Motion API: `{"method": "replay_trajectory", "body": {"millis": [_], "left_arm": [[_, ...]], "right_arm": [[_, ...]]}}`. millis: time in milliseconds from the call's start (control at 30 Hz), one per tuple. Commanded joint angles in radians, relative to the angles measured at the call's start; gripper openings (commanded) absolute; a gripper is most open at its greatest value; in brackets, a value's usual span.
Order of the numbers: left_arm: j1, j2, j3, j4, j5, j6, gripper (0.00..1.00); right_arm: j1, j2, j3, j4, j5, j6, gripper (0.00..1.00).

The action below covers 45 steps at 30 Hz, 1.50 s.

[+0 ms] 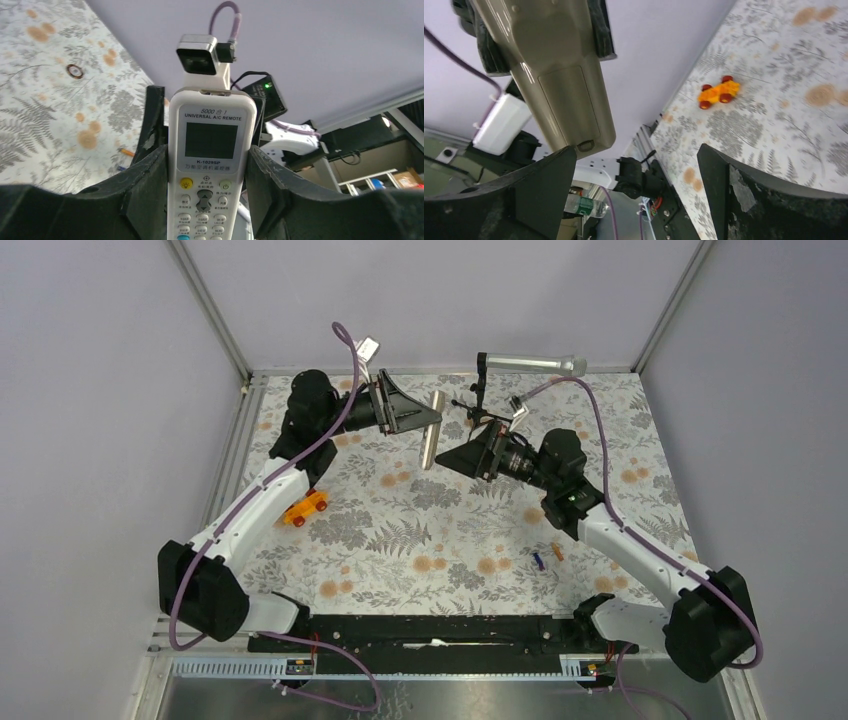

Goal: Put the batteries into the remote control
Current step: Pick up the remote control from the center of the board.

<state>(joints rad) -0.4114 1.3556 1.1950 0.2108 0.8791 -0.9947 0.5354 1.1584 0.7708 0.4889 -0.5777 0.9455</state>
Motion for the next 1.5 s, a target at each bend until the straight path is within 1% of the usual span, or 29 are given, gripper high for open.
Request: {"method": "replay_trajectory", "body": {"millis": [0, 100, 167, 300, 400, 533, 633, 833, 900, 1000, 1067, 1100, 1167, 1200, 1233, 1300, 1333, 1367, 1467], "left_arm": [[0.002, -0.032, -0.019, 0.31, 0.063, -0.218, 0.37], [0.003, -0.038, -0.015, 0.328, 0.044, -0.225, 0.37], [0.003, -0.045, -0.015, 0.324, 0.033, -0.216, 0.37], [0.003, -0.07, -0.025, 0.26, -0.01, -0.157, 0.35], [0.003, -0.101, -0.032, 0.194, -0.049, -0.094, 0.34], [0.002, -0.137, -0.076, 0.189, -0.117, -0.083, 0.34], [-0.001, -0.154, -0.102, 0.205, -0.142, -0.089, 0.35], [-0.005, -0.165, -0.12, 0.217, -0.14, -0.11, 0.37], [-0.007, -0.167, -0.129, 0.227, -0.144, -0.12, 0.38], [-0.012, -0.165, -0.139, 0.237, -0.148, -0.133, 0.39], [-0.012, -0.166, -0.145, 0.238, -0.155, -0.138, 0.43], [-0.012, -0.167, -0.148, 0.235, -0.158, -0.138, 0.48], [-0.012, -0.173, -0.156, 0.224, -0.171, -0.128, 0.63], [-0.012, -0.178, -0.162, 0.219, -0.181, -0.119, 0.7], [-0.012, -0.185, -0.168, 0.204, -0.192, -0.103, 0.79], [-0.012, -0.199, -0.164, 0.116, -0.247, -0.045, 0.94], [-0.012, -0.206, -0.151, 0.047, -0.28, 0.001, 0.98], [-0.012, -0.211, -0.13, -0.027, -0.321, 0.046, 0.99], [-0.013, -0.211, -0.059, -0.2, -0.439, 0.149, 0.99]], "right_arm": [[0.031, 0.034, 0.069, 0.218, -0.071, 0.065, 1.0], [0.046, 0.042, 0.059, 0.308, -0.096, 0.095, 1.0], [0.053, 0.038, 0.046, 0.337, -0.092, 0.101, 1.0], [0.06, 0.0, 0.017, 0.318, -0.022, 0.094, 0.98], [0.07, -0.021, 0.006, 0.314, 0.001, 0.079, 0.99], [0.114, 0.025, 0.06, 0.317, -0.037, 0.045, 1.0], [0.158, 0.065, 0.112, 0.285, -0.031, 0.002, 0.99], [0.173, 0.089, 0.143, 0.283, 0.02, -0.024, 0.9], [0.172, 0.102, 0.158, 0.278, 0.011, -0.02, 0.82], [0.174, 0.114, 0.17, 0.264, 0.008, -0.013, 0.66], [0.174, 0.113, 0.17, 0.249, 0.019, -0.022, 0.57], [0.175, 0.11, 0.171, 0.233, 0.031, -0.033, 0.52], [0.176, 0.102, 0.173, 0.179, 0.079, -0.067, 0.45], [0.176, 0.096, 0.173, 0.151, 0.109, -0.093, 0.43], [0.176, 0.09, 0.176, 0.118, 0.136, -0.124, 0.42], [0.177, 0.085, 0.2, 0.017, 0.191, -0.206, 0.39], [0.178, 0.087, 0.217, -0.036, 0.216, -0.25, 0.37], [0.181, 0.09, 0.233, -0.09, 0.238, -0.293, 0.36], [0.206, 0.097, 0.263, -0.22, 0.332, -0.412, 0.33]]}}
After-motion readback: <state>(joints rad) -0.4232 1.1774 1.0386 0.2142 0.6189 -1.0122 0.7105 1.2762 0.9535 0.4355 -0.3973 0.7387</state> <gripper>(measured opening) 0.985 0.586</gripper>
